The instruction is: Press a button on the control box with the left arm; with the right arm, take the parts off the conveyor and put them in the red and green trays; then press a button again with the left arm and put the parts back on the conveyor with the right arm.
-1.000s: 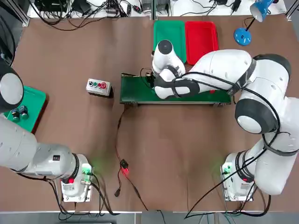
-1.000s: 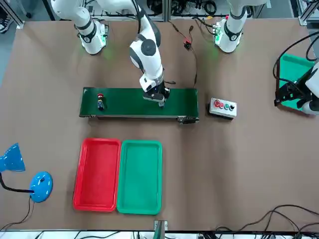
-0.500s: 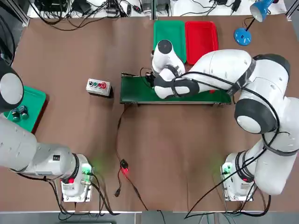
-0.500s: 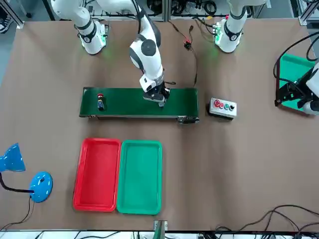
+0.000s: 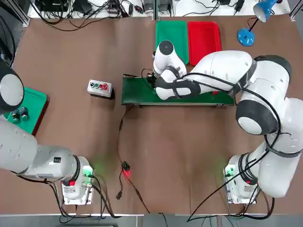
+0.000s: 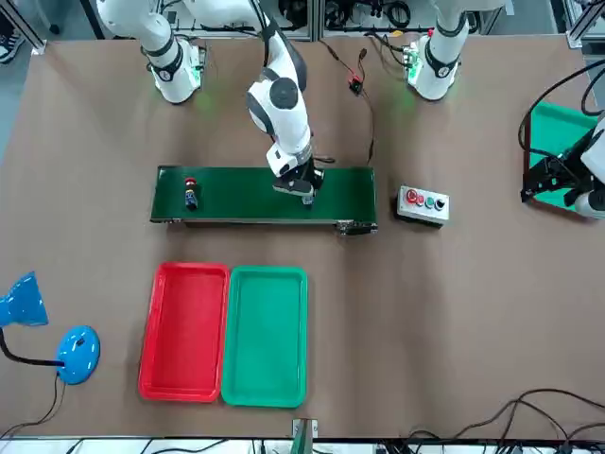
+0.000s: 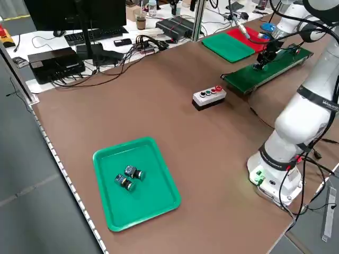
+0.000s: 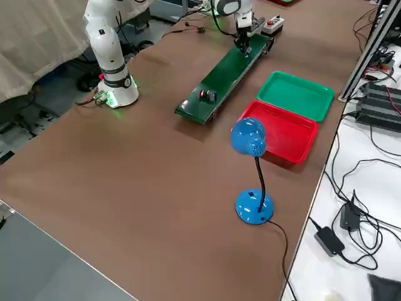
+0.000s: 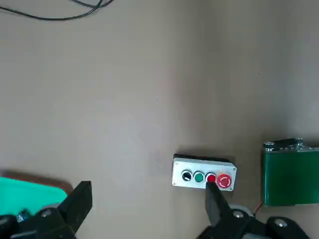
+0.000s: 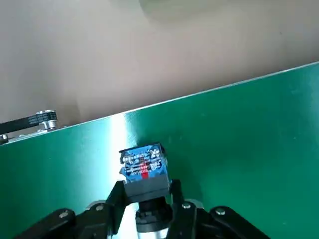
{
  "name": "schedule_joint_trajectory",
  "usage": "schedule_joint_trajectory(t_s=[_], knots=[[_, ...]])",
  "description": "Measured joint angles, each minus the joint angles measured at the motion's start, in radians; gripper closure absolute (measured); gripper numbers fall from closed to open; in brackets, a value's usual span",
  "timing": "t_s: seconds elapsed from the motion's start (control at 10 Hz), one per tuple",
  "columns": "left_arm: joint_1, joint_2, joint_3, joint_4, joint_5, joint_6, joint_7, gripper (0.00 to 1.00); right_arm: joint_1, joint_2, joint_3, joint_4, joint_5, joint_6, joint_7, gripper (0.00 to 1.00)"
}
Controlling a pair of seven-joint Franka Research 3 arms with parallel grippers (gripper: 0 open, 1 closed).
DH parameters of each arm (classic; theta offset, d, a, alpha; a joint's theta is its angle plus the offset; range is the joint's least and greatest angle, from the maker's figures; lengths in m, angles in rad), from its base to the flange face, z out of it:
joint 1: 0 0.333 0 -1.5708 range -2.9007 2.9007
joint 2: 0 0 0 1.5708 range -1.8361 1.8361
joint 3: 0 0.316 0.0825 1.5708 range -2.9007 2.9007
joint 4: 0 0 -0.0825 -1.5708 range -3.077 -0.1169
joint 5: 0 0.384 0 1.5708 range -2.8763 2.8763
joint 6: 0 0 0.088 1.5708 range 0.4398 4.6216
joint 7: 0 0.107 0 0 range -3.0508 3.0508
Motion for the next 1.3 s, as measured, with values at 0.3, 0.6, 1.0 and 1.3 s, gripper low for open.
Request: schedule_joint_trajectory(t_s=[0.3, 0.6, 1.0, 1.3], knots=[[0.014, 0.001, 0.001, 0.000, 0.000, 0.000, 0.001, 0.00, 0.000, 0.000, 0.000, 0.001, 0.000, 0.000, 0.001, 0.50], [0.014, 0.002, 0.000, 0.000, 0.000, 0.000, 0.001, 0.00, 0.000, 0.000, 0.000, 0.001, -0.003, 0.000, 0.001, 0.44], [0.014, 0.002, 0.000, 0.000, 0.000, 0.000, 0.001, 0.00, -0.002, 0.000, -0.012, 0.006, -0.012, -0.008, -0.038, 0.00], [0.013, 0.003, 0.000, 0.000, 0.000, -0.001, 0.001, 0.00, -0.047, -0.005, -0.027, 0.037, -0.012, -0.054, -0.129, 0.00]])
